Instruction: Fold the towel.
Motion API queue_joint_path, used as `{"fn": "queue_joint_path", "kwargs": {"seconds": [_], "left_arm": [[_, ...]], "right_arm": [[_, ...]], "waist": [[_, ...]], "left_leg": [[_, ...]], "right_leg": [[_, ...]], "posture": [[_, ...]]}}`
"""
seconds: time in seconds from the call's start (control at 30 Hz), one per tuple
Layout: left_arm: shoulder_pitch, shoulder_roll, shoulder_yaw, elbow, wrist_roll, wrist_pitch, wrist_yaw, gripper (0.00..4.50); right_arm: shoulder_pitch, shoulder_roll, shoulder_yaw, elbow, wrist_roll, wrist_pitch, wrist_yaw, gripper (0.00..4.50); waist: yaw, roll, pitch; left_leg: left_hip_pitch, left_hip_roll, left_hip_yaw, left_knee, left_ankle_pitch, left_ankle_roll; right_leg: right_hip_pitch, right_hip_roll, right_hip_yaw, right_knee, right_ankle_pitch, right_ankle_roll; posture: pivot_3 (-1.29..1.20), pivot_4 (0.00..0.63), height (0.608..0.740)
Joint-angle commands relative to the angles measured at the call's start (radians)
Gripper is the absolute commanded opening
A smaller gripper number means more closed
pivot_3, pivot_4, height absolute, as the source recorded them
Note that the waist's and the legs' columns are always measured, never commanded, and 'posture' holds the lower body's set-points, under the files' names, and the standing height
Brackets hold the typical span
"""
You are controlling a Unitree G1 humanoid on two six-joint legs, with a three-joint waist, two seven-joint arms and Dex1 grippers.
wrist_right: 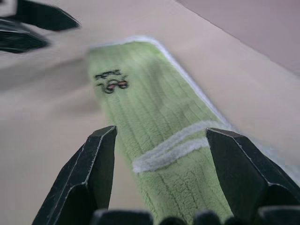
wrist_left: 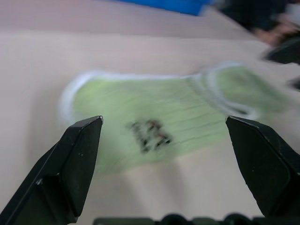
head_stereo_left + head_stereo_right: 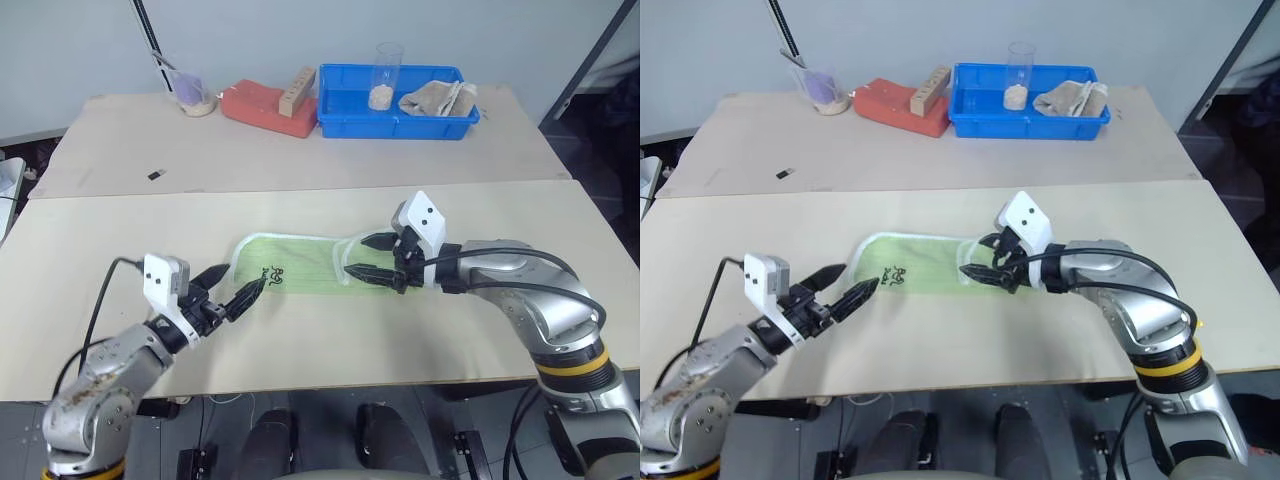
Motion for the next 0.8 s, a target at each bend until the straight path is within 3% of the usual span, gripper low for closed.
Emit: {"fn": "queue_joint_path", "kwargs": {"seconds": [0.03,0.23,0.43,0.53,0.77,0.8], "left_arm": [[-0.025,-0.097,0.005,-0.060,-0.026,0.068,0.211,4.50],[-0.076,-0.211,-0.011,-0.035,-0.037,0.185,0.411,4.50],[-0.187,-0.246,-0.057,0.024,0.000,0.288,0.520,4.50],[-0.238,-0.269,-0.064,0.045,0.009,0.311,0.551,3.58],[-0.259,-0.282,-0.061,0.068,0.057,0.311,0.573,0.21],[-0.260,-0.281,-0.058,0.070,0.063,0.306,0.573,0.09]], "right_arm": [[-0.046,-0.012,-0.011,0.020,-0.030,-0.081,0.044,3.38],[-0.069,-0.039,-0.021,0.076,-0.055,-0.135,0.118,3.38],[-0.079,-0.095,-0.035,0.090,-0.025,-0.172,0.246,3.38],[-0.073,-0.126,-0.044,0.081,-0.006,-0.184,0.310,3.41],[-0.067,-0.149,-0.095,0.057,0.041,-0.216,0.385,3.41],[-0.065,-0.147,-0.101,0.056,0.043,-0.215,0.384,3.41]], "waist": [[0.003,0.000,0.000],[0.009,-0.002,-0.001],[0.017,-0.002,-0.001],[0.019,-0.002,-0.002],[0.019,-0.003,-0.001],[0.019,-0.003,-0.001]], "left_leg": [[0.000,0.000,0.000,0.000,0.000,0.000],[0.000,-0.005,-0.001,0.000,0.000,-0.001],[0.000,-0.007,-0.001,0.000,0.001,-0.001],[0.000,-0.007,-0.001,0.000,0.001,-0.001],[0.000,-0.007,-0.001,0.000,0.001,-0.002],[0.000,-0.007,-0.001,0.000,0.001,-0.002]], "right_leg": [[0.000,-0.001,0.000,0.000,0.000,0.000],[0.000,-0.001,0.000,0.000,0.000,0.000],[0.001,-0.003,0.001,0.000,0.000,0.000],[0.001,-0.003,0.001,-0.001,0.000,0.000],[0.000,-0.003,0.001,-0.001,0.000,0.000],[0.000,-0.003,0.001,-0.001,0.000,0.000]], "posture": [[0.00,0.150,0.740],[0.00,0.150,0.740],[0.00,0.150,0.740],[0.00,0.150,0.740],[0.00,0.150,0.740],[0.00,0.150,0.740]]}}
